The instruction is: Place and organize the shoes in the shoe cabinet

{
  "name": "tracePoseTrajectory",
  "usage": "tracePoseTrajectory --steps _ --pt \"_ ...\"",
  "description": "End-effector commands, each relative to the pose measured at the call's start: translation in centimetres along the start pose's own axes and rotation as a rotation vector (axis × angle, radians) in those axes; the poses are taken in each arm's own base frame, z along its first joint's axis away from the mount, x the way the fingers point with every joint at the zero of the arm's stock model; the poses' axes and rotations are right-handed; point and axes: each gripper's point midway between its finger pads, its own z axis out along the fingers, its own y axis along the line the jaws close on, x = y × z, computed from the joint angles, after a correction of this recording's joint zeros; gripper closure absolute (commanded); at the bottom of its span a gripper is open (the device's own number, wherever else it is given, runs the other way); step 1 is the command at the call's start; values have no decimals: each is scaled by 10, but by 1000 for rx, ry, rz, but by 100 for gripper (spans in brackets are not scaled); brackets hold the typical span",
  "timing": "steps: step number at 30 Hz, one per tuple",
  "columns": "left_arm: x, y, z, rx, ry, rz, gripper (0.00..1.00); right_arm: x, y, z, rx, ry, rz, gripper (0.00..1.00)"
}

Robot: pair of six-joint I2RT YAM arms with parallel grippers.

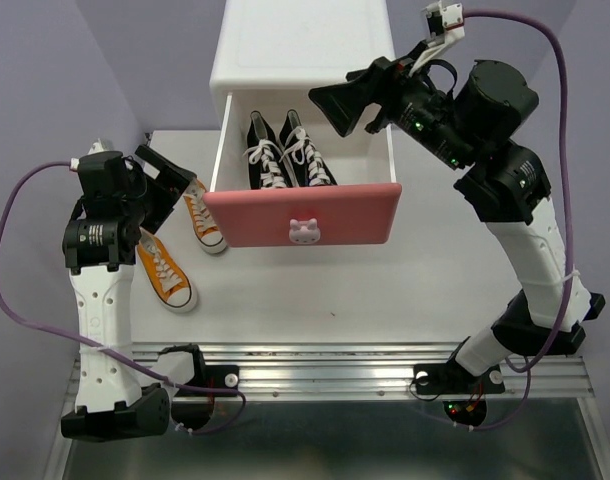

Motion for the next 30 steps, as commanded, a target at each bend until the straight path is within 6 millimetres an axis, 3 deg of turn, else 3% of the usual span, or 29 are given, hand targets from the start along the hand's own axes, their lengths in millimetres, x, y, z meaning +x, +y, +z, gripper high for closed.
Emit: tracePoseTrajectory --steps 1,16,21,22,25,26,30 --pt "-12 -14 -5 56 -41 31 1 -2 11 -2 -48 -4 13 0" --pt "-11 -15 1 60 -22 48 1 8 29 -15 -123 75 110 0" --pt "-10 -14 1 55 -14 64 1 -3 71 -22 -334 94 174 0" --pt "-9 -14 2 53 -8 65 1 7 88 -22 -404 135 191 0" --pt "-8 -13 4 49 2 68 1 17 110 -20 -470 163 231 0" --pt "-7 -12 5 47 8 70 1 21 129 -24 -520 171 232 0" --pt "-2 -7 9 33 24 67 1 38 159 -26 -624 198 203 0"
